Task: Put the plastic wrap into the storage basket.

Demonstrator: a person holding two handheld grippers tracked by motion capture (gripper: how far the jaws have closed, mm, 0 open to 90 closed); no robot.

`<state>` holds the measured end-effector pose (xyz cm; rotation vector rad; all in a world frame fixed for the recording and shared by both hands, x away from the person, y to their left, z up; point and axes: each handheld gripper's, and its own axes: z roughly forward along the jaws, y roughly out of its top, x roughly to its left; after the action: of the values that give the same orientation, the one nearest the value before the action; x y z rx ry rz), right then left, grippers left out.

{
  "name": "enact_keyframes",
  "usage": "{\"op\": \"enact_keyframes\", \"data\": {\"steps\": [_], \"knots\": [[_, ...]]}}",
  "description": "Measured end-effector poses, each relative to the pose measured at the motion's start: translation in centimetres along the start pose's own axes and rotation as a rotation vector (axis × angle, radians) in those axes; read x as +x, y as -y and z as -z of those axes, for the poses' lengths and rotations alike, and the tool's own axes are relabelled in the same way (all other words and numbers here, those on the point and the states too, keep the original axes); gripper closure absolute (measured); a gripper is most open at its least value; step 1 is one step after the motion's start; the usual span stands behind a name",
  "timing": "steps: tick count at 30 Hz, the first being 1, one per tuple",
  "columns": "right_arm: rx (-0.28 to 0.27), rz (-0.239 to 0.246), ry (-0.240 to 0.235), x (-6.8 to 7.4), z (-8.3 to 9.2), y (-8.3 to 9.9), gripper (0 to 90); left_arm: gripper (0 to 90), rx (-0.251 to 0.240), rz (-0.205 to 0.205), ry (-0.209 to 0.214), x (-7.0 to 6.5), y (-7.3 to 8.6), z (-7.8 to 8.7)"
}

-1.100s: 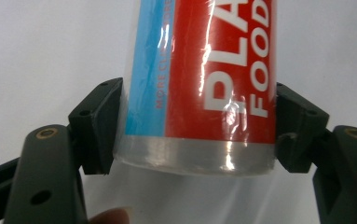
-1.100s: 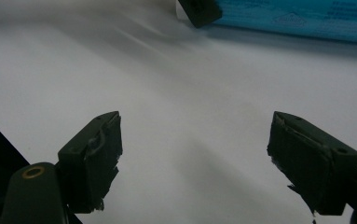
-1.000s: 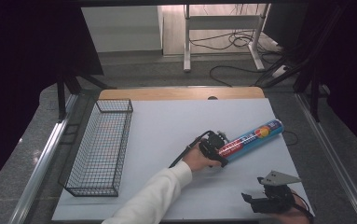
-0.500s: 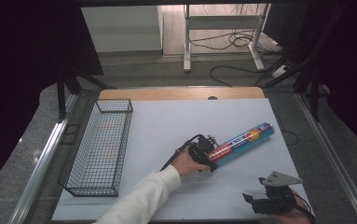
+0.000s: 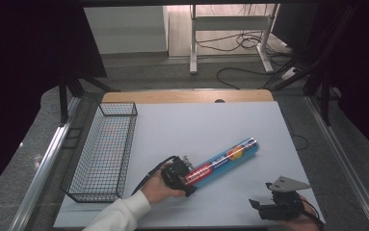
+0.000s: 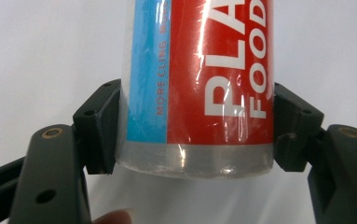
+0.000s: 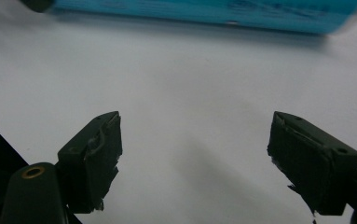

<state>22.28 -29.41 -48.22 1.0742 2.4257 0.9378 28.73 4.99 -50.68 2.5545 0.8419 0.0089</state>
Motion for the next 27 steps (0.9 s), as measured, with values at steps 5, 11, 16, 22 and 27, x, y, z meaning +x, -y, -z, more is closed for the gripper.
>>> {"op": "enact_keyframes", "data": {"steps": [5, 11, 16, 22, 27], "knots": [[0.002, 0.000, 0.001, 0.0, -0.1, 0.0, 18.1, 30.4, 0.030, -0.005, -0.032, -0.5, 3.5, 1.6], [0.006, 0.006, -0.002, 0.2, -0.3, -0.2, 18.0, 30.1, 0.041, -0.003, -0.037, -0.5, 3.5, 1.6], [0.010, 0.008, -0.004, 0.2, -0.4, -0.2, 18.0, 25.3, 0.012, 0.031, -0.020, -0.3, 3.5, 1.6], [0.008, 0.008, -0.003, 0.1, -0.4, -0.2, 18.0, 13.5, -0.007, 0.005, -0.045, -0.5, 0.8, 1.9], [0.012, 0.010, -0.003, 0.2, -0.4, -0.2, 17.9, 12.3, 0.008, -0.017, -0.034, -0.5, -2.3, 1.1]]}}
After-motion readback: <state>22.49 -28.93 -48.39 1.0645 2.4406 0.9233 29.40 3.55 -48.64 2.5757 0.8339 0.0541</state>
